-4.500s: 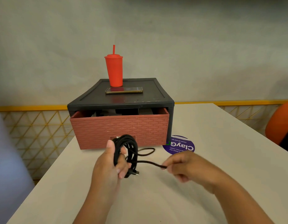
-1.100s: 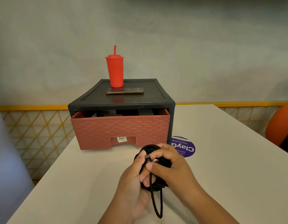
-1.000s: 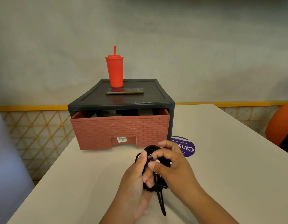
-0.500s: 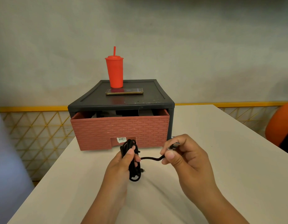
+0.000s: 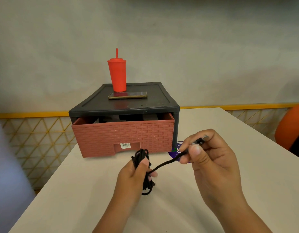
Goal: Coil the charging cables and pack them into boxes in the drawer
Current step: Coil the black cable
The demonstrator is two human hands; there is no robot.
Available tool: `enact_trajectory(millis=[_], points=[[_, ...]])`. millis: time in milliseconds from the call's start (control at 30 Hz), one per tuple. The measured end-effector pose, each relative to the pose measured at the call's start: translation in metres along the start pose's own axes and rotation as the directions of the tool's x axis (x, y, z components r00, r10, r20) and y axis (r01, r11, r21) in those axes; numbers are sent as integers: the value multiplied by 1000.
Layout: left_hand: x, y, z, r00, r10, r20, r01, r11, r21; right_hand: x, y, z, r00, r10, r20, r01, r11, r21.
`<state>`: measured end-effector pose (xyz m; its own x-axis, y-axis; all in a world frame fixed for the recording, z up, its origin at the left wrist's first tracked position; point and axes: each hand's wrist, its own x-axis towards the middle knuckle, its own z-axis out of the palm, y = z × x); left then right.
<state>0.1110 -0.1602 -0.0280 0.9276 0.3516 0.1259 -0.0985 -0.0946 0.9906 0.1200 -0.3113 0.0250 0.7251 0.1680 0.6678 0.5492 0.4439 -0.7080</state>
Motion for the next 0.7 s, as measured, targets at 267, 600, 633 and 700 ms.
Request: enact_trajectory(millis=[267, 600, 633, 700], points=[[-19, 6, 15, 782, -244, 574, 191, 970, 151, 23, -13, -35, 923, 79, -376, 23, 966, 258], [-20, 8, 3, 642, -282, 713, 425, 905, -25, 30, 9, -58, 783, 289, -550, -77, 924, 375], [-19, 5, 2, 634, -262, 727, 454, 888, -75, 30, 11, -59, 770, 301, -562, -86, 922, 377], [-14, -1, -2, 615, -170, 770, 492, 846, -206, 30, 17, -63, 741, 333, -583, -109, 917, 385]])
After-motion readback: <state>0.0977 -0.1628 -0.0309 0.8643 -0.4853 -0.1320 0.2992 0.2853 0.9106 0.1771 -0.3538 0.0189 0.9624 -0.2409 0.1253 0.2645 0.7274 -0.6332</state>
